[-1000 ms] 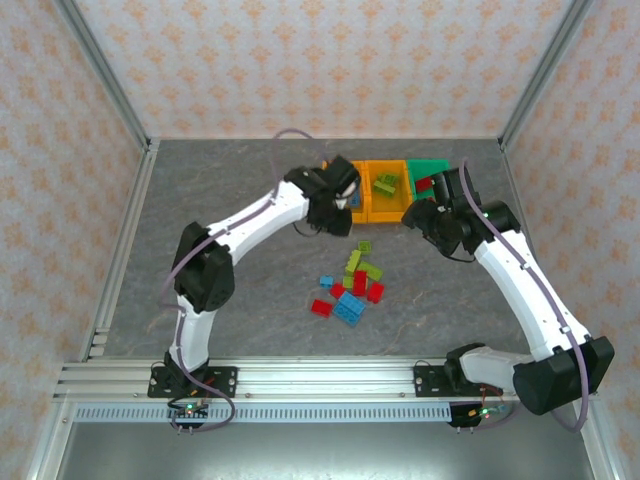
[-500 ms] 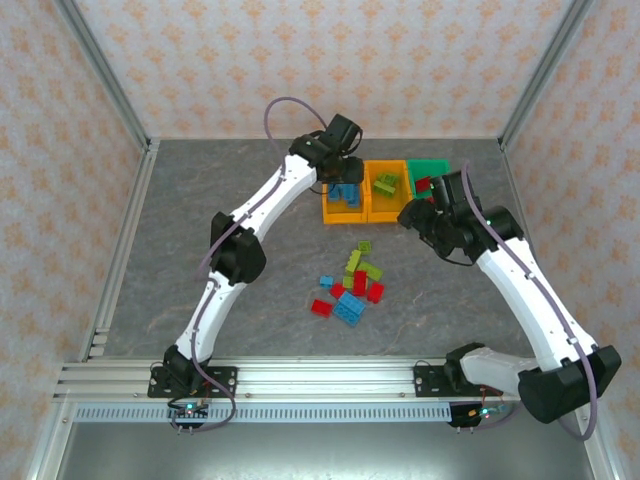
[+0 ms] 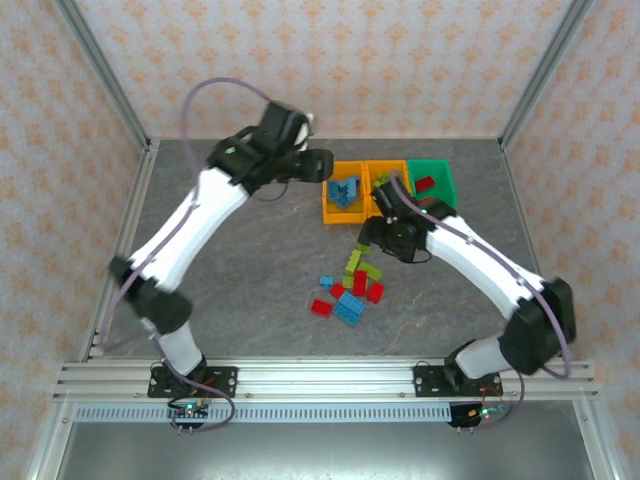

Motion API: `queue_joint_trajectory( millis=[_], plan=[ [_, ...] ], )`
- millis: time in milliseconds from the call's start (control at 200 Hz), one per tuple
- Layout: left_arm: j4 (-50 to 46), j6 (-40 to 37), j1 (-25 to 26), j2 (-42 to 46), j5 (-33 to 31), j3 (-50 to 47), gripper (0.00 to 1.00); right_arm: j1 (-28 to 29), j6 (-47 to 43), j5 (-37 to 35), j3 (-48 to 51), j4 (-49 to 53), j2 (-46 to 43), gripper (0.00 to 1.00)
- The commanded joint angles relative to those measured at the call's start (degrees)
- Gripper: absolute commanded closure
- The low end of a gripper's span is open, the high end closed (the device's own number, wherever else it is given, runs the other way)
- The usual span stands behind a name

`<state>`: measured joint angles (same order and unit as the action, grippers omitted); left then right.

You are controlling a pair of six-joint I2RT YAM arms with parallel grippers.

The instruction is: Sort the legos into containers by color

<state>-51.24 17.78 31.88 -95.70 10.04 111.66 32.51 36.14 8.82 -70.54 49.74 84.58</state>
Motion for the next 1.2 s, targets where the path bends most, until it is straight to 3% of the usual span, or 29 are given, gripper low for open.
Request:
queue_joint_trajectory(
  millis=[0, 210, 455, 686, 951, 1051, 1196],
  plan=[
    [2.1, -10.3, 0.4, 9.1, 3.5, -10.6, 0.33, 0.4, -6.3, -3.4, -3.3, -1.4, 6.9, 0.21],
    [6.1, -16.7, 0.4, 24.8, 6.9, -28.4, 0.15, 0.2, -9.4, -5.2, -8.7, -4.4, 20.3, 0.20],
    [10.0, -14.8, 0.5, 29.0, 7.0, -34.3, 0.05, -0.3, -7.9, -3.8, -12.4, -6.8, 29.7, 0.33],
    [9.8, -15.2, 0.5, 27.8, 7.8, -34.5, 0.03, -0.4, -8.1, -7.2, -10.7, -5.0, 25.5, 0.65],
    [11.6, -11.9, 0.8, 28.3, 8.5, -36.8, 0.02, -4.2, -3.6, -14.8, -8.7, -9.3, 9.9, 0.68],
    [11.2, -11.0, 1.2, 27.1, 8.4, -36.2, 0.02, -8.8, -2.2, -14.2, -12.7, -11.1, 12.3, 0.68],
    [8.8, -10.4, 2.6, 24.8, 8.3, -34.2, 0.01, -13.6, -4.0, -8.9, -24.7, -8.5, 22.9, 0.67]
  ],
)
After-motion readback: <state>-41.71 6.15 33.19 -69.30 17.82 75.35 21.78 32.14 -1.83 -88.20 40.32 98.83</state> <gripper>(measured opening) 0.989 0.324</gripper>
